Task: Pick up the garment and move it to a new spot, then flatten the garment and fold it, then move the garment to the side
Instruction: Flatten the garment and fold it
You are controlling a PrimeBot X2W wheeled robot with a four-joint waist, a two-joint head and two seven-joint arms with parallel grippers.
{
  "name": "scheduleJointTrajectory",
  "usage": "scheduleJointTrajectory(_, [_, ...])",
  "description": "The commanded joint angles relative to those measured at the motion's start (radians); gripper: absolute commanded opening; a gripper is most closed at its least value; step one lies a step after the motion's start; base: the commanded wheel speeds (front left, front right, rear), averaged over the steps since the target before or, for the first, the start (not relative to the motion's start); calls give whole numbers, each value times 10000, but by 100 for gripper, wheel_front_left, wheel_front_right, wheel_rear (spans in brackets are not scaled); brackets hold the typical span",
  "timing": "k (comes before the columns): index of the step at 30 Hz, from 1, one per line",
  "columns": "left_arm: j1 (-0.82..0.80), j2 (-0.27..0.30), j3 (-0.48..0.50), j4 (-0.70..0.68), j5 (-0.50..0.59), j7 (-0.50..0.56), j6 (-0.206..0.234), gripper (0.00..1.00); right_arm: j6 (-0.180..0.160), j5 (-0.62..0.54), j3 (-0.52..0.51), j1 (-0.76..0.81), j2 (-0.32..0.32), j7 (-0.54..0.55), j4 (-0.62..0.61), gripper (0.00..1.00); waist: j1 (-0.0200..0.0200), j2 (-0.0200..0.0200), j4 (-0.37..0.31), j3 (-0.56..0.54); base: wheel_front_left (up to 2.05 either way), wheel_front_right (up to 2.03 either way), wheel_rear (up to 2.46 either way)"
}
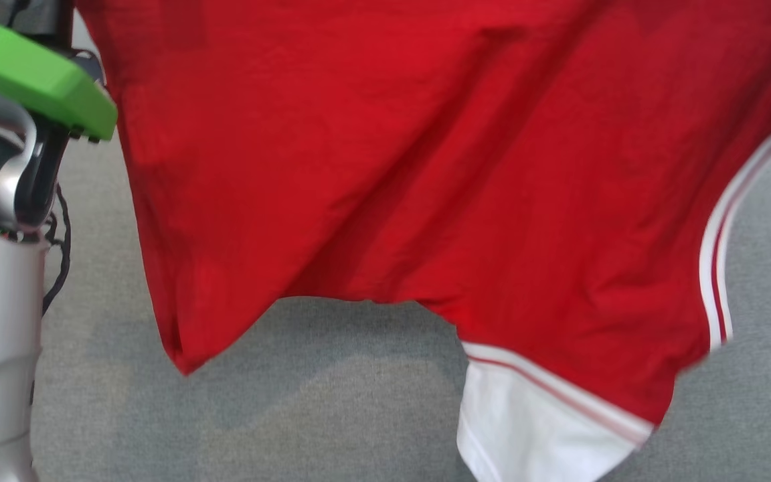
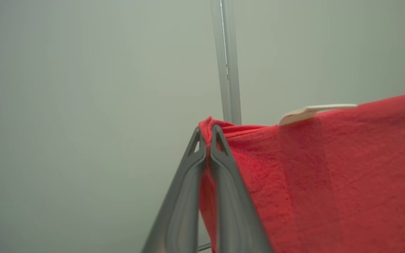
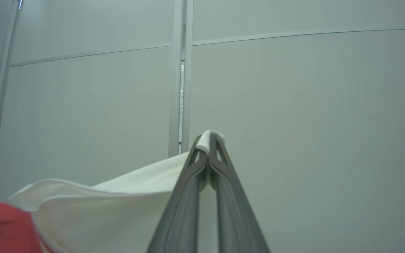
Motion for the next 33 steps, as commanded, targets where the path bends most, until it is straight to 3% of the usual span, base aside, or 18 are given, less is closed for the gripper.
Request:
scheduleJointTrajectory(1, [-488, -92, -70, 217, 34, -32, 29, 0, -16, -57, 116, -427, 15, 44, 290, 0, 0, 64, 237, 2151, 0, 0, 0])
scheduleJointTrajectory(5, [-2014, -308, -335, 1639, 422, -456, 61, 0, -6, -776, 851, -2074, -171, -117, 1700, 0, 0, 64, 197, 3359, 0, 0, 0])
scheduleJointTrajectory(8, [-3800, -285, -496, 2523, 1027, -1393, 112, 0, -16, -1152, 565, -3869, -21, -600, 2868, 0, 0, 64, 98, 3811, 0, 0, 0])
scheduleJointTrajectory(12, [-5497, -468, -528, 3611, 1472, -2835, 195, 0, -17, -1785, 330, -5562, -19, -1270, 4128, 0, 0, 64, 83, 3830, 0, 0, 0])
scheduleJointTrajectory(16, [-5754, -491, -618, 4880, 1448, -3501, 134, 0, -17, -1768, 246, -5987, -18, -1605, 4966, 0, 0, 64, 66, 3592, 0, 0, 0])
scheduleJointTrajectory(21, [-4298, -583, -461, 6408, 1034, -4051, 127, 0, -19, -1138, 701, -4243, 146, -1767, 5667, 0, 0, 64, -63, 3494, 0, 0, 0])
scheduleJointTrajectory(26, [-2439, -852, -327, 7173, 851, -4234, 98, 0, -25, -467, 826, -1950, 377, -1819, 5439, 0, 0, 64, -207, 3343, 0, 0, 0])
scheduleJointTrajectory(33, [1544, -1825, 787, 6485, 689, -4236, 265, 0, -25, 95, 479, 2370, 958, -1818, 4422, 0, 0, 64, -416, 2506, 0, 0, 0])
